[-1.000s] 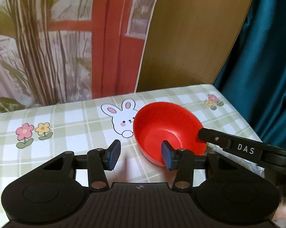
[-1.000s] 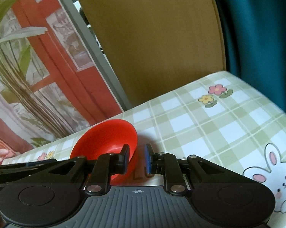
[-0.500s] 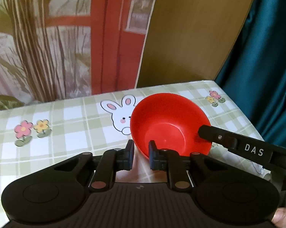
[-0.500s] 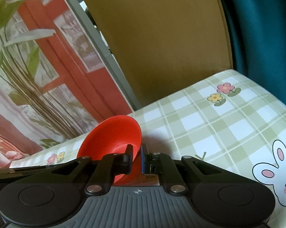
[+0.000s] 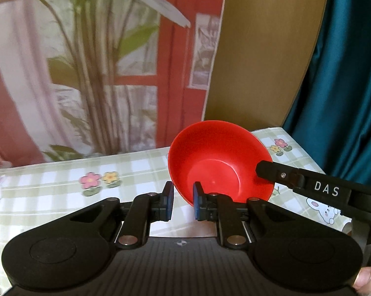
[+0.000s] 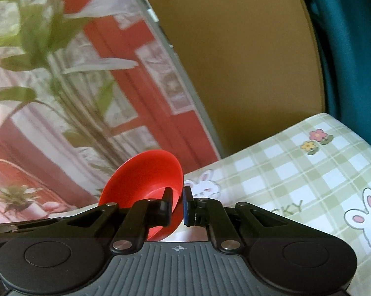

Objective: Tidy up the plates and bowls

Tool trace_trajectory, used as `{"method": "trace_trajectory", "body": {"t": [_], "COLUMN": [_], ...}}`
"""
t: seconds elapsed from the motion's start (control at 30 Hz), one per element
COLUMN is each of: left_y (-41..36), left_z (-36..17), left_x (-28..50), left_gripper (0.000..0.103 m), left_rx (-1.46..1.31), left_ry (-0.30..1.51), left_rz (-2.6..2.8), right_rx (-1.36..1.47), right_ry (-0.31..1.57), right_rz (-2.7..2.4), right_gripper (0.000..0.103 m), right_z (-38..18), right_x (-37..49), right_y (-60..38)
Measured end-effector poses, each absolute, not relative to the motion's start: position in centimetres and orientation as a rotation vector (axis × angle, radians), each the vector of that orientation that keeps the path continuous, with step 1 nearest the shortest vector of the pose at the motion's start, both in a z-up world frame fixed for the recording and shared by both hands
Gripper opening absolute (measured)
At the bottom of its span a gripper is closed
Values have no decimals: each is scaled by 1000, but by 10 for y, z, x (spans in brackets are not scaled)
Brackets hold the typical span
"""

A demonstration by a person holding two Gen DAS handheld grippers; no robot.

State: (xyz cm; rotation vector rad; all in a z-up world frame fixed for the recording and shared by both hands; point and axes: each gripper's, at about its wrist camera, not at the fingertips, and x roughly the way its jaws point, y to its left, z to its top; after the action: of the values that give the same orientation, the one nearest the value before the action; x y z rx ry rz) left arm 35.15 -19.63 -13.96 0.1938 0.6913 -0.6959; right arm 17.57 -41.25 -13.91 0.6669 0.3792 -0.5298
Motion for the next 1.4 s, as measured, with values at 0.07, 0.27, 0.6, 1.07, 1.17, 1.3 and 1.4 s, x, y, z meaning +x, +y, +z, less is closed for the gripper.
{"method": "trace_trajectory", "body": {"t": [0.07,0.27,0.6,1.07,1.17,1.3,1.4], "left_y": [-186,-162,-150,-142,-142,-141,-140], "left_z": [-135,-132,-132,-134,-136,-139,-140], "left_x": [344,328,313,302,301,299,298], "left_gripper": [18,18,18,19,19,19,19], "left_rx": [199,188,157,132,128,127,126], "left_ry": [685,682,684,696,702,711,716], "left_rz": [-681,-647,-629,-630,-630,-630,-630], "right_rx": [670,666,648,637,639,641,641], "right_ry": [381,386,390,410,415,422,428], "right_rz": [-515,-488,-481,-482,-482,-481,-481], "right_gripper": [8,8,8,8,8,8,8], "right_z": [-136,-129,-121,-124,-126,-129,-131], "right_x": [176,174,167,159,157,156,155], "right_y": [-403,-378,-362,-351,-350,-348,-346]}}
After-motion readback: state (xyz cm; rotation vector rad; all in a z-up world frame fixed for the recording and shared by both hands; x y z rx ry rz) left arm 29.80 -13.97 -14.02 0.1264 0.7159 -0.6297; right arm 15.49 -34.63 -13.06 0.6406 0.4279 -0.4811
